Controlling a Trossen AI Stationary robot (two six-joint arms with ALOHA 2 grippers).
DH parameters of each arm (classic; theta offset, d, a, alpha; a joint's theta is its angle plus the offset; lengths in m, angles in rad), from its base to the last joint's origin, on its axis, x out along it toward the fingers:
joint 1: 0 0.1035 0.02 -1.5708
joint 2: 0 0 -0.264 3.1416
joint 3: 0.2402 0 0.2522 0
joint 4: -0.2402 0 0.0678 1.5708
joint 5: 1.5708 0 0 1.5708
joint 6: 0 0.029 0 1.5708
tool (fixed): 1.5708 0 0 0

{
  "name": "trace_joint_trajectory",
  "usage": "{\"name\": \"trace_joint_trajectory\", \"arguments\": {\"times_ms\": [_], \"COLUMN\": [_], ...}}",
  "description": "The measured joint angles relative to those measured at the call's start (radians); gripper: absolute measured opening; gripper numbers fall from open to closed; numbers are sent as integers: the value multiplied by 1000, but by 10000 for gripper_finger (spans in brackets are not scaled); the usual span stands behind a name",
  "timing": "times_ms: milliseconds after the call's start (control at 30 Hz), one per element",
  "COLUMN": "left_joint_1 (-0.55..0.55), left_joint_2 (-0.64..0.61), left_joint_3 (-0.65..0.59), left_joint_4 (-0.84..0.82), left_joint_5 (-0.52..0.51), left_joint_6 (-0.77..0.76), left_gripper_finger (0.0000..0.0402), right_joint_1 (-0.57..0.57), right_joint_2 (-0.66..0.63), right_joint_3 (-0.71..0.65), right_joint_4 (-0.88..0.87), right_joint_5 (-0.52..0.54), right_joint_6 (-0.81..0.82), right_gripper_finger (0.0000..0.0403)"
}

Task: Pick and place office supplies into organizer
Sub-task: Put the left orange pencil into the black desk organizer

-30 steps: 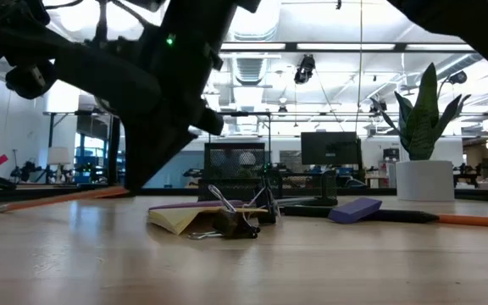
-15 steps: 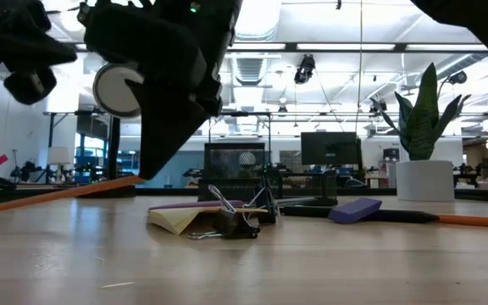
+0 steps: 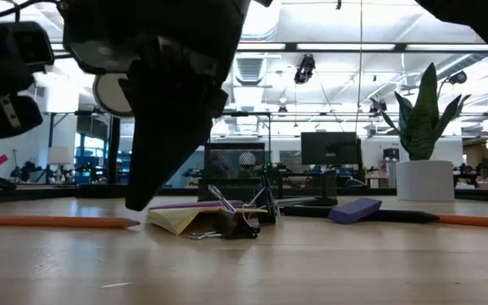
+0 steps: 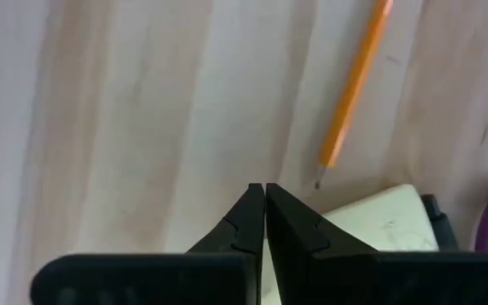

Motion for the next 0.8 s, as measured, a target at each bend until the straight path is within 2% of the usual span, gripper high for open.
{"name": "trace_joint_trajectory", "arguments": {"times_ms": [100, 300, 433, 800], "left_joint_1": [0, -20, -43, -45], "left_joint_2": [37, 121, 165, 271], "left_joint_3": [0, 17, 23, 26], "left_joint_4": [41, 44, 43, 50], "left_joint_5": [25, 151, 163, 148], "left_joint_6": [0, 1, 0, -27], "left_gripper_finger": [0, 0, 0, 0], "right_joint_1": [10, 23, 20, 10], "right_joint_2": [0, 0, 0, 0], "right_joint_3": [0, 0, 0, -23], "right_joint_4": [-9, -7, 7, 89], "right_joint_5": [15, 125, 182, 139], "right_joint_6": [-13, -68, -75, -104], "right_gripper_finger": [8, 9, 9, 9]}}
